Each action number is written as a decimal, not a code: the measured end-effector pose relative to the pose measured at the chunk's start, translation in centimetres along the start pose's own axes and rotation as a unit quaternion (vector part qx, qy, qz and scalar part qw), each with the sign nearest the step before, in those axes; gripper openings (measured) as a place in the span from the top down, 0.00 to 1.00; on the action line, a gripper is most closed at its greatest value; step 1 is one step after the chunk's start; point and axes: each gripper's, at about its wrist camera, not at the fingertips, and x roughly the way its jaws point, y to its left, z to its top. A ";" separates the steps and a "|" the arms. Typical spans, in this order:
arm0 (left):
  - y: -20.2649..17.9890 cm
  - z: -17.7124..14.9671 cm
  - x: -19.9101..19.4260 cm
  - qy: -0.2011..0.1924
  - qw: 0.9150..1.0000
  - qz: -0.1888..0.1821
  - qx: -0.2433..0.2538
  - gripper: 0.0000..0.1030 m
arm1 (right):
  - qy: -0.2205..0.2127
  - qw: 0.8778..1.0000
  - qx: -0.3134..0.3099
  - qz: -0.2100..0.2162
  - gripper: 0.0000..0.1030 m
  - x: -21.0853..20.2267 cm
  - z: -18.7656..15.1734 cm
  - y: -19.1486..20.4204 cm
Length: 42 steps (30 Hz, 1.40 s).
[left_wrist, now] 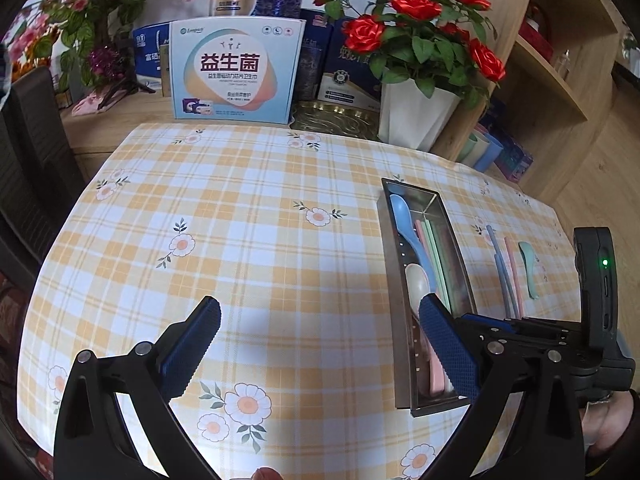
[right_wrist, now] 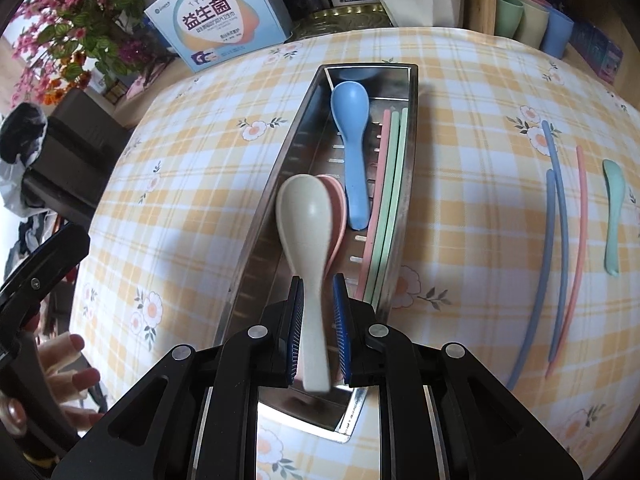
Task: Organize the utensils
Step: 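Lower the beige spoon into the caddy and open the right tool, then move the left tool onto a blue chopstick and close on it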
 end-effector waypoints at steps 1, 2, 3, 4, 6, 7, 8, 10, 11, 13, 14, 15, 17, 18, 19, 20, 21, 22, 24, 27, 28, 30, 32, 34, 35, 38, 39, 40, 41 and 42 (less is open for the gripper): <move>0.0 0.0 -0.1 -0.002 1.000 -0.001 -0.002 0.06 | -0.004 1.000 0.000 0.000 0.84 -0.2 0.1 0.0; 0.0 0.0 -0.2 -0.004 1.000 -0.003 -0.003 0.06 | -0.012 1.000 0.000 -0.001 0.84 -0.5 0.2 -0.1; -0.1 0.1 -0.3 -0.005 1.000 -0.004 -0.002 0.06 | -0.019 1.000 -0.001 -0.001 0.81 -0.9 0.3 -0.1; -0.3 0.1 -0.3 -0.006 1.000 -0.005 0.000 0.06 | -0.027 1.000 -0.001 0.000 0.69 -1.3 0.4 -0.3; -0.6 0.2 -0.4 -0.006 1.000 -0.006 0.004 0.06 | -0.054 0.999 0.001 0.001 0.33 -2.7 0.4 -0.7; -0.8 0.2 -0.4 -0.006 1.000 -0.006 0.006 0.06 | -0.067 0.998 0.002 0.002 0.32 -3.2 0.4 -0.9; -1.0 0.2 -0.4 -0.006 1.000 -0.007 0.007 0.06 | -0.083 0.997 0.004 0.008 0.32 -4.0 0.4 -1.2; -1.5 0.3 -0.5 -0.007 1.000 -0.009 0.008 0.06 | -0.089 0.996 0.003 0.006 0.18 -4.8 0.5 -1.6; -1.7 0.3 -0.6 -0.008 1.000 -0.010 0.010 0.06 | -0.100 0.995 0.000 0.003 0.16 -5.3 0.5 -1.9; -2.3 0.4 -0.8 -0.011 1.000 -0.011 0.014 0.06 | -0.123 0.992 0.000 0.013 0.15 -6.2 0.2 -2.5; -2.6 0.4 -0.9 -0.012 1.000 -0.011 0.017 0.06 | -0.131 0.991 0.001 0.020 0.15 -6.7 0.1 -2.8; -2.9 0.5 -1.0 -0.015 1.000 -0.010 0.019 0.06 | -0.137 0.990 0.002 0.016 0.15 -7.0 0.0 -3.1; -3.7 0.5 -1.1 -0.018 0.999 -0.013 0.024 0.06 | -0.150 0.989 -0.004 -0.017 0.15 -7.6 -0.4 -3.6; -4.0 0.6 -1.1 -0.017 0.999 -0.014 0.026 0.06 | -0.154 0.988 -0.006 -0.029 0.15 -7.8 -0.5 -3.8; -4.5 0.6 -1.0 -0.014 0.999 -0.016 0.026 0.06 | -0.159 0.987 -0.008 -0.038 0.15 -8.1 -0.7 -4.2; -4.9 0.6 -0.8 -0.008 0.999 -0.026 0.025 0.06 | -0.163 0.986 -0.007 -0.039 0.15 -8.4 -0.9 -4.8; -5.3 0.6 -0.7 -0.004 0.999 -0.034 0.025 0.06 | -0.165 0.986 -0.004 -0.036 0.15 -8.6 -1.0 -5.4; -5.8 0.5 -0.5 0.003 0.999 -0.042 0.025 0.06 | -0.168 0.985 0.001 -0.031 0.15 -8.9 -1.2 -6.1; -7.2 0.4 0.1 0.017 0.999 -0.041 0.030 0.06 | -0.179 0.983 0.016 -0.023 0.15 -9.6 -1.5 -7.7; -9.4 0.2 0.6 0.022 0.997 -0.059 0.037 0.06 | -0.213 0.976 0.028 -0.026 0.15 -10.8 -2.2 -10.1; -10.6 0.1 0.8 0.021 0.996 -0.071 0.040 0.06 | -0.226 0.973 0.028 -0.030 0.15 -11.2 -2.4 -10.8; -12.1 -0.1 1.1 0.018 0.996 -0.073 0.051 0.06 | -0.237 0.970 0.029 -0.039 0.15 -12.0 -2.9 -12.4; -14.4 -0.2 2.0 0.027 0.994 -0.071 0.072 0.06 | -0.229 0.972 0.026 -0.037 0.15 -12.3 -3.2 -14.0; -16.8 -0.5 2.9 0.035 0.992 -0.070 0.096 0.06 | -0.222 0.974 0.026 -0.044 0.15 -12.4 -3.4 -15.4; -17.8 -0.7 3.4 0.039 0.991 -0.071 0.106 0.06 | -0.219 0.974 0.028 -0.054 0.15 -12.6 -3.6 -16.3; -21.0 -1.5 5.6 0.063 0.986 -0.072 0.135 0.06 | -0.215 0.974 0.030 -0.073 0.15 -12.7 -4.1 -18.2; -22.0 -1.7 6.3 0.069 0.985 -0.072 0.144 0.07 | -0.217 0.973 0.030 -0.076 0.15 -12.8 -4.3 -18.6; -22.6 -1.9 6.7 0.073 0.983 -0.071 0.150 0.08 | -0.219 0.972 0.030 -0.076 0.15 -12.9 -4.5 -19.2; -23.6 -2.3 7.8 0.082 0.981 -0.068 0.161 0.11 | -0.221 0.972 0.030 -0.072 0.15 -13.0 -4.7 -19.8; -24.3 -2.5 8.6 0.092 0.980 -0.064 0.166 0.17 | -0.221 0.972 0.030 -0.070 0.15 -13.0 -4.9 -20.1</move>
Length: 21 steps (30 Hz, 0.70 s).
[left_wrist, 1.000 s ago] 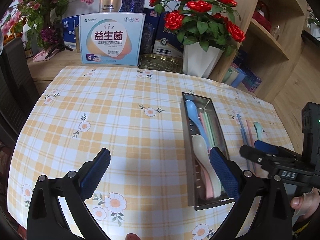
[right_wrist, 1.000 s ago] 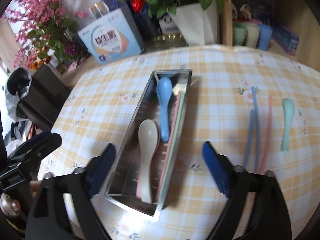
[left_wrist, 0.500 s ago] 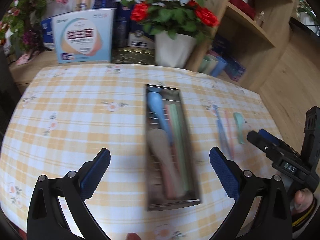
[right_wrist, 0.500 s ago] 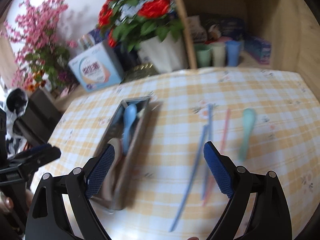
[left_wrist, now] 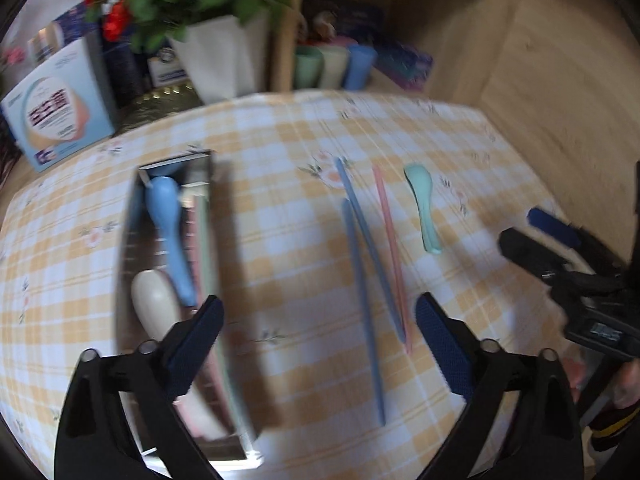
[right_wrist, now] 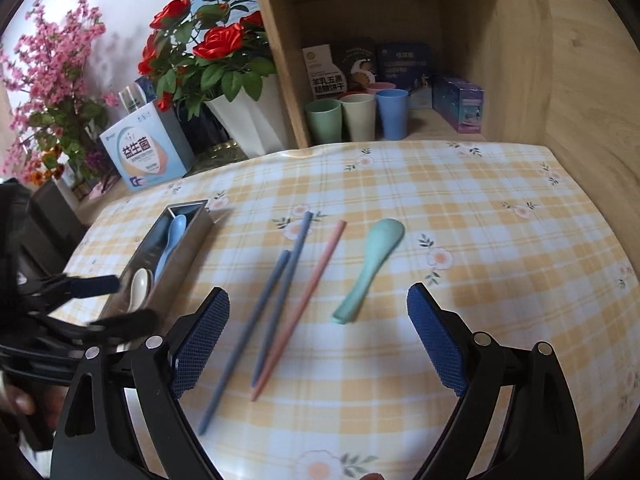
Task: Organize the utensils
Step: 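Move the left tool onto a blue chopstick and close on it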
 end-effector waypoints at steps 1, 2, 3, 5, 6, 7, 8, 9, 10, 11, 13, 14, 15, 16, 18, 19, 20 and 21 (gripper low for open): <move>-0.4 0.1 0.8 0.009 1.000 0.001 0.002 0.24 | -0.001 1.000 -0.001 0.004 0.15 0.0 -0.1 -0.6; -0.7 0.2 1.8 0.021 1.000 -0.001 0.002 0.27 | -0.002 1.000 -0.001 0.004 0.15 -0.1 -0.2 -0.8; -1.0 0.3 2.8 0.030 1.000 -0.001 0.001 0.32 | -0.004 1.000 -0.001 0.002 0.15 0.0 -0.3 -1.3; -1.2 0.4 4.0 0.044 0.999 -0.002 0.000 0.37 | 0.001 1.000 -0.002 -0.010 0.15 0.3 -0.3 -2.1; -1.4 0.4 4.6 0.049 0.999 -0.003 -0.001 0.41 | 0.004 1.000 -0.002 -0.013 0.15 0.4 -0.3 -2.5; -1.5 0.5 5.2 0.056 0.998 -0.006 0.000 0.43 | 0.005 1.000 -0.001 -0.016 0.15 0.6 -0.3 -2.7; -1.7 0.6 5.8 0.062 0.998 -0.005 0.002 0.45 | 0.004 1.000 0.001 -0.021 0.15 0.6 -0.4 -3.2; -1.9 0.7 6.4 0.068 0.998 -0.004 0.004 0.47 | 0.001 1.000 0.005 -0.023 0.15 0.7 -0.5 -3.6; -2.0 0.7 6.8 0.071 0.997 -0.004 0.006 0.48 | 0.001 1.000 0.009 -0.023 0.15 0.8 -0.5 -4.0; -2.1 0.8 7.2 0.074 0.997 -0.003 0.008 0.49 | 0.003 1.000 0.016 -0.020 0.15 1.0 -0.6 -4.4; -2.3 1.0 7.9 0.080 0.997 0.002 0.013 0.55 | 0.009 0.999 0.026 -0.019 0.15 1.3 -0.8 -5.1; -2.4 1.1 8.3 0.083 0.996 0.004 0.015 0.57 | 0.012 0.999 0.031 -0.020 0.15 1.5 -1.0 -5.5; -2.4 1.1 8.6 0.085 0.996 0.007 0.017 0.60 | 0.013 0.999 0.034 -0.019 0.15 1.6 -1.1 -5.7; -2.6 1.3 8.7 0.081 0.996 0.012 0.020 0.63 | 0.013 0.999 0.035 -0.018 0.15 1.6 -1.2 -5.8; -2.7 1.4 8.8 0.077 0.997 0.021 0.023 0.68 | 0.012 0.999 0.039 -0.020 0.15 1.7 -1.3 -6.1; -2.8 1.5 8.8 0.076 0.997 0.024 0.024 0.69 | 0.012 0.999 0.041 -0.019 0.15 1.7 -1.3 -6.2; -2.8 1.6 8.9 0.075 0.997 0.025 0.026 0.70 | 0.011 0.999 0.044 -0.019 0.15 1.7 -1.3 -6.4; -2.9 1.6 8.9 0.075 0.996 0.027 0.028 0.70 | 0.011 0.999 0.046 -0.019 0.15 1.7 -1.3 -6.6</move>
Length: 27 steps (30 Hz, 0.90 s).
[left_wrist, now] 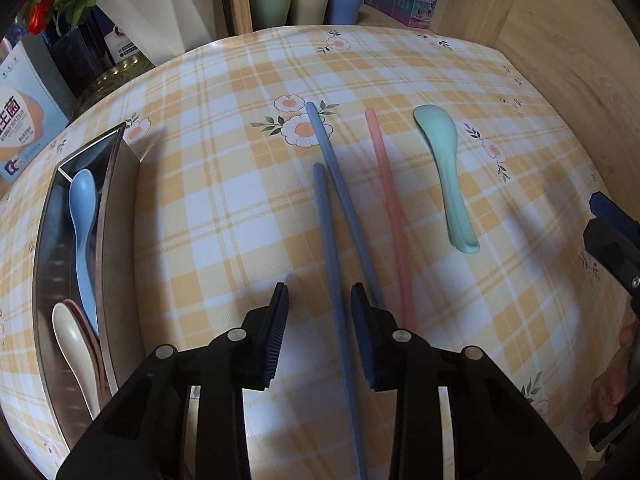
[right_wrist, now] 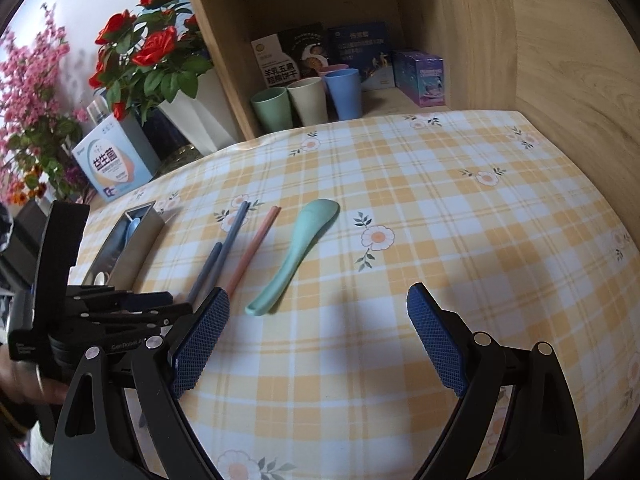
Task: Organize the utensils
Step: 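Move the left tool onto a blue chopstick and close on it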
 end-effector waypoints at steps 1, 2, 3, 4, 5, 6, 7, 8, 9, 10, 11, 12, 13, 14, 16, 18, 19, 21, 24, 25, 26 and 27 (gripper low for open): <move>-0.2 0.0 0.0 -0.001 1.000 0.004 0.005 0.70 | -0.001 1.000 0.001 -0.001 0.15 0.0 0.0 -0.1; -0.3 0.0 0.0 -0.002 1.000 0.008 0.009 0.70 | -0.001 1.000 0.003 -0.002 0.15 0.1 0.0 -0.2; -0.4 -0.1 0.0 -0.003 1.000 0.011 0.012 0.70 | 0.000 1.000 0.005 -0.001 0.15 0.1 0.0 -0.3; -0.5 -0.2 0.0 -0.004 1.000 0.011 0.013 0.70 | 0.000 1.000 0.005 -0.001 0.15 0.2 0.0 -0.3; -0.6 -0.4 -0.1 -0.004 1.000 0.010 0.012 0.70 | 0.001 1.000 0.006 0.000 0.15 0.3 -0.1 -0.3; -0.6 -0.5 -0.1 -0.005 1.000 0.010 0.011 0.70 | 0.002 1.000 0.006 0.000 0.15 0.3 -0.1 -0.3; -0.8 -0.8 -0.2 -0.008 1.000 0.013 0.011 0.70 | 0.003 1.000 0.007 0.000 0.15 0.4 -0.2 -0.3; -0.9 -0.9 -0.3 -0.010 1.000 0.014 0.011 0.71 | 0.003 1.000 0.008 0.000 0.15 0.4 -0.3 -0.4; -1.0 -1.2 -0.4 -0.013 1.000 0.016 0.008 0.73 | 0.004 1.000 0.010 0.001 0.15 0.4 -0.4 -0.4; -1.1 -1.4 -0.5 -0.015 1.000 0.018 0.005 0.75 | 0.004 1.000 0.011 0.001 0.15 0.5 -0.5 -0.4; -1.2 -1.6 -0.6 -0.016 1.000 0.021 0.003 0.76 | 0.005 1.000 0.013 0.002 0.15 0.6 -0.6 -0.5; -1.3 -1.8 -0.6 -0.017 1.000 0.022 0.002 0.78 | 0.005 1.000 0.013 0.002 0.15 0.6 -0.7 -0.4; -1.5 -1.9 -0.7 -0.017 1.000 0.023 0.003 0.81 | 0.004 1.000 0.012 0.002 0.15 0.6 -0.8 -0.4; -1.6 -2.0 -0.7 -0.017 1.000 0.024 0.005 0.82 | 0.003 1.000 0.011 0.001 0.15 0.6 -0.9 -0.3; -1.9 -2.3 -0.9 -0.019 0.999 0.025 0.007 0.88 | 0.001 1.000 0.007 -0.004 0.15 0.7 -1.2 -0.2; -2.1 -2.5 -0.9 -0.020 0.999 0.026 0.008 0.90 | 0.000 1.000 0.006 -0.010 0.15 0.8 -1.5 -0.2; -2.1 -2.6 -1.0 -0.020 0.999 0.025 0.008 0.91 | -0.001 1.000 0.006 -0.012 0.15 0.9 -1.6 -0.2; -2.1 -2.7 -1.0 -0.021 0.999 0.023 0.006 0.91 | -0.003 1.000 0.007 -0.015 0.15 0.8 -1.7 -0.3; -2.1 -2.8 -1.1 -0.021 1.000 0.020 0.002 0.92 | -0.003 1.000 0.003 -0.020 0.15 1.0 -1.7 -0.2; -2.1 -2.9 -1.1 -0.021 1.000 0.020 0.001 0.93 | -0.002 1.000 0.002 -0.020 0.15 1.0 -1.8 -0.1; -2.1 -2.9 -1.1 -0.022 1.000 0.020 0.001 0.93 | -0.001 1.000 -0.001 -0.019 0.15 1.1 -1.9 0.0; -2.1 -2.9 -1.1 -0.022 1.000 0.020 0.001 0.93 | 0.000 1.000 -0.004 -0.018 0.15 1.2 -1.9 0.1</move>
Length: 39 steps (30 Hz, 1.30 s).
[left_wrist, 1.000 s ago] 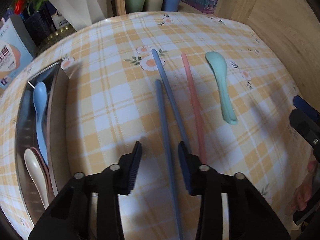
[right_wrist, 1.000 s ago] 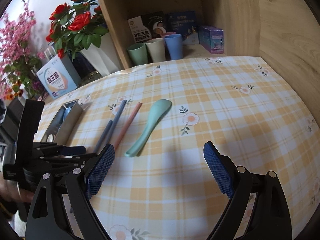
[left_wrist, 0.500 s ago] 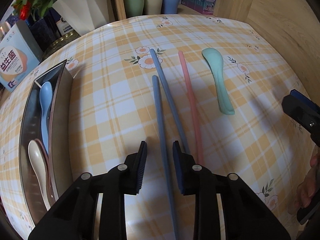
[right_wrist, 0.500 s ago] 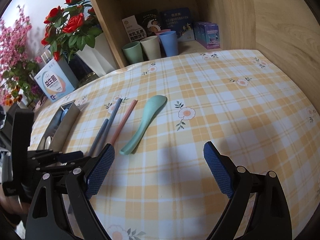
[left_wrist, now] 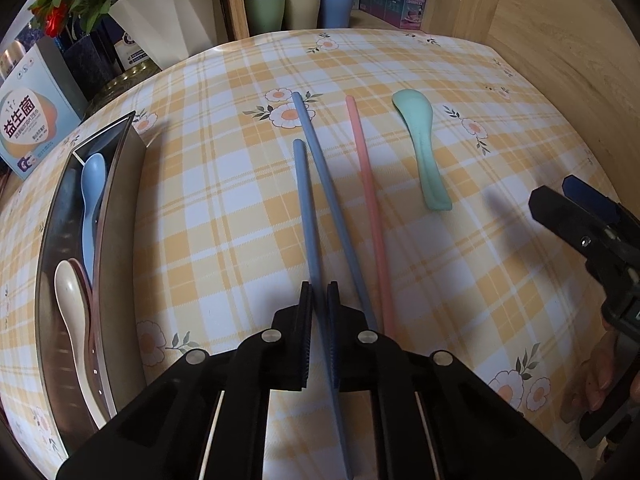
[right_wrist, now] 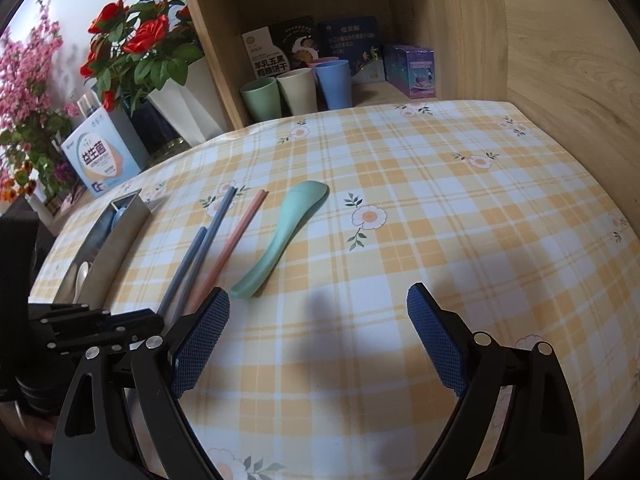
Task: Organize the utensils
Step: 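Move the left tool onto a blue chopstick and close on it, then lift the blue chopstick with the left tool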
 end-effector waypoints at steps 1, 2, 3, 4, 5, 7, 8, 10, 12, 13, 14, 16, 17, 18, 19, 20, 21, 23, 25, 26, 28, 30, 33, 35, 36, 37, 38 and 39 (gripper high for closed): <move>0.0 -0.1 0.0 0.000 1.000 -0.001 -0.002 0.93 | 0.001 1.000 -0.003 0.000 0.15 0.0 -0.1 0.1; 0.1 -0.1 -0.1 -0.001 1.000 -0.002 -0.003 0.94 | 0.002 1.000 -0.007 0.002 0.15 0.1 -0.1 0.3; 0.1 -0.2 -0.1 -0.001 1.000 -0.003 -0.005 0.94 | 0.003 1.000 -0.010 0.006 0.15 0.2 -0.2 0.4; 0.1 -0.3 -0.2 -0.002 1.000 -0.004 -0.007 0.94 | 0.005 1.000 -0.011 0.008 0.15 0.3 -0.3 0.4; 0.2 -0.4 -0.2 -0.003 1.000 -0.005 -0.009 0.94 | 0.007 1.000 -0.012 0.009 0.15 0.3 -0.3 0.5; 0.4 -0.5 -0.3 -0.004 1.000 -0.010 -0.017 0.95 | 0.008 1.000 -0.017 0.013 0.15 0.3 -0.4 0.7; 0.6 -0.6 -0.4 -0.004 1.000 -0.014 -0.023 0.95 | 0.008 1.000 -0.020 0.014 0.15 0.4 -0.5 0.8; 1.0 -0.9 -0.5 -0.004 0.999 -0.020 -0.034 0.95 | 0.008 1.000 -0.025 0.017 0.15 0.4 -0.6 1.0; 1.2 -1.1 -0.7 -0.004 0.999 -0.021 -0.043 0.95 | 0.008 1.000 -0.026 0.016 0.15 0.4 -0.7 1.1; 1.5 -1.3 -0.8 -0.006 0.999 -0.022 -0.048 0.95 | 0.009 0.999 -0.026 0.017 0.15 0.5 -0.7 1.0; 1.7 -1.4 -1.0 -0.008 0.998 -0.023 -0.054 0.95 | 0.010 0.999 -0.025 0.017 0.15 0.5 -0.7 1.0; 2.1 -1.4 -1.5 -0.014 0.998 -0.026 -0.061 0.95 | 0.014 0.999 -0.024 0.020 0.15 0.7 -0.7 1.0; 2.3 -1.4 -1.7 -0.018 0.997 -0.027 -0.064 0.95 | 0.015 0.999 -0.023 0.021 0.15 0.8 -0.7 0.9; 2.4 -1.3 -2.0 -0.022 0.997 -0.028 -0.067 0.95 | 0.017 0.999 -0.022 0.022 0.15 0.9 -0.7 0.9; 2.6 -1.3 -2.4 -0.028 0.997 -0.030 -0.068 0.95 | 0.018 0.999 -0.021 0.023 0.15 0.9 -0.7 0.9; 2.7 -1.2 -2.7 -0.032 0.997 -0.031 -0.069 0.95 | 0.020 0.999 -0.019 0.025 0.15 1.0 -0.7 0.8; 2.8 -1.2 -3.1 -0.038 0.996 -0.033 -0.070 0.95 | 0.022 0.999 -0.018 0.027 0.15 1.1 -0.7 0.8; 2.8 -1.1 -3.4 -0.043 0.996 -0.037 -0.071 0.95 | 0.027 0.999 -0.014 0.032 0.15 1.2 -0.6 0.6; 2.9 -1.1 -3.6 -0.044 0.995 -0.043 -0.073 0.95 | 0.034 0.999 -0.008 0.038 0.16 1.4 -0.5 0.3; 3.0 -1.2 -3.5 -0.042 0.995 -0.046 -0.075 0.95 | 0.041 0.998 -0.002 0.041 0.16 1.6 -0.4 0.1; 3.3 -1.4 -3.2 -0.033 0.995 -0.055 -0.082 0.95 | 0.051 0.998 0.007 0.047 0.16 1.9 -0.3 -0.2; 3.5 -1.8 -2.7 -0.021 0.994 -0.067 -0.088 0.95 | 0.061 0.997 0.014 0.050 0.16 2.2 -0.2 -0.4; 3.3 -2.3 -2.1 -0.006 0.993 -0.080 -0.082 0.95 | 0.066 0.997 0.019 0.044 0.16 2.5 -0.3 -0.5; 3.2 -2.5 -1.7 0.006 0.993 -0.087 -0.076 0.95 | 0.066 0.997 0.017 0.037 0.16 2.5 -0.3 -0.3; 3.2 -2.5 -1.6 0.010 0.993 -0.087 -0.074 0.95 | 0.065 0.997 0.015 0.035 0.16 2.5 -0.4 -0.2; 3.2 -2.6 -1.3 0.016 0.993 -0.091 -0.072 0.95 | 0.065 0.997 0.014 0.033 0.16 2.5 -0.4 -0.1; 3.2 -2.5 -1.3 0.016 0.993 -0.092 -0.072 0.95 | 0.064 0.997 0.014 0.032 0.16 2.4 -0.5 -0.1; 3.2 -2.4 -1.3 0.018 0.993 -0.093 -0.071 0.95 | 0.063 0.997 0.013 0.032 0.16 2.3 -0.5 -0.1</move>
